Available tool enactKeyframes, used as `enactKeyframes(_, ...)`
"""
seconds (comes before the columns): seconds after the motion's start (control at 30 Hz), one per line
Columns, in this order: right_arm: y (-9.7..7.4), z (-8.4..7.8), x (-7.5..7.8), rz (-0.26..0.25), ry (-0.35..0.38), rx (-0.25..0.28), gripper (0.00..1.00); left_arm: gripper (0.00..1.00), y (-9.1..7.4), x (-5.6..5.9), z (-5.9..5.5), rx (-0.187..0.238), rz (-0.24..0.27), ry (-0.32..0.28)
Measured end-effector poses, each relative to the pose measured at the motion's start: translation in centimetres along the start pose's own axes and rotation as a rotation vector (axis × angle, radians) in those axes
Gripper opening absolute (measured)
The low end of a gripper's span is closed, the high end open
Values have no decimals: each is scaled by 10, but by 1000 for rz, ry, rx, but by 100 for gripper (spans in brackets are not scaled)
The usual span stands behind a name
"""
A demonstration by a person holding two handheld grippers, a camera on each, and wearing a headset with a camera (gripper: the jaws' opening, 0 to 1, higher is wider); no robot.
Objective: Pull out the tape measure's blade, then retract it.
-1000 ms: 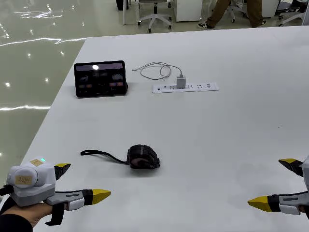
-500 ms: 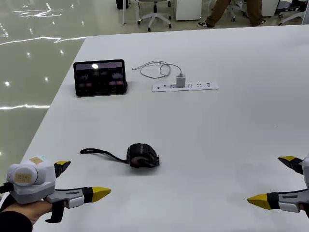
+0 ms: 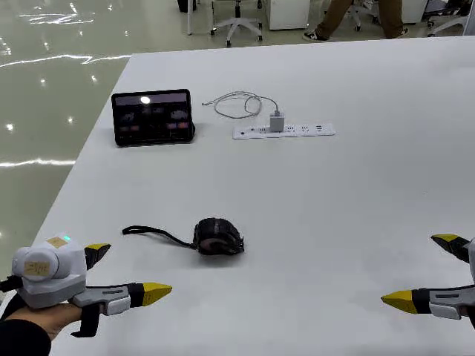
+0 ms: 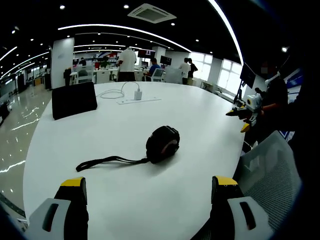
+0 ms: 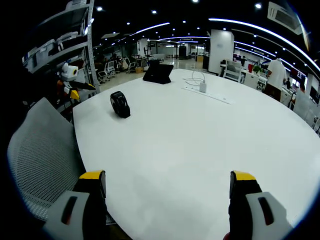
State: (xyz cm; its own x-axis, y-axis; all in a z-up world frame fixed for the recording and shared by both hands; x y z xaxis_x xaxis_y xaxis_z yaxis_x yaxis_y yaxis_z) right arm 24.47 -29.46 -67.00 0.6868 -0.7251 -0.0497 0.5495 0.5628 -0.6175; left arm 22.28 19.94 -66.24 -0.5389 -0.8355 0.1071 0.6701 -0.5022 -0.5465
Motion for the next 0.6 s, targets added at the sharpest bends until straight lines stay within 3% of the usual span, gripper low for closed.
enactKeyframes(0.1,0,-1,0,3,6,2,100,100,3,-2,-2,-14,17,15)
enactKeyframes(0.17,0,-1,0,4,5,-2,100,100,5,-3,-6,-36,3,-6)
enactKeyframes(0.33,2,0,0,6,3,-4,100,100,8,-6,-6,-49,4,8)
enactKeyframes(0.6,7,4,-1,23,-9,-8,100,100,16,-4,0,-59,-49,42)
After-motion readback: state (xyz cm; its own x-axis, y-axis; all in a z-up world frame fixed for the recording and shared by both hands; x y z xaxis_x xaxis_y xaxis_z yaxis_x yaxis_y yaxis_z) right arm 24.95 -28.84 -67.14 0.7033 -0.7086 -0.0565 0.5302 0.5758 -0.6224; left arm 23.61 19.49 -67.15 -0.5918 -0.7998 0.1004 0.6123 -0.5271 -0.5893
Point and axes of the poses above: the centre of the closed fingertips' face, and the gripper's own axes: y roughly forward along the fingers, x roughly to its right, z roughly out of its top, the point moved 6 cm from there along -y, roughly backward along the fingers, and after that the axes turned 3 degrees about y, right-handed, at the moved point
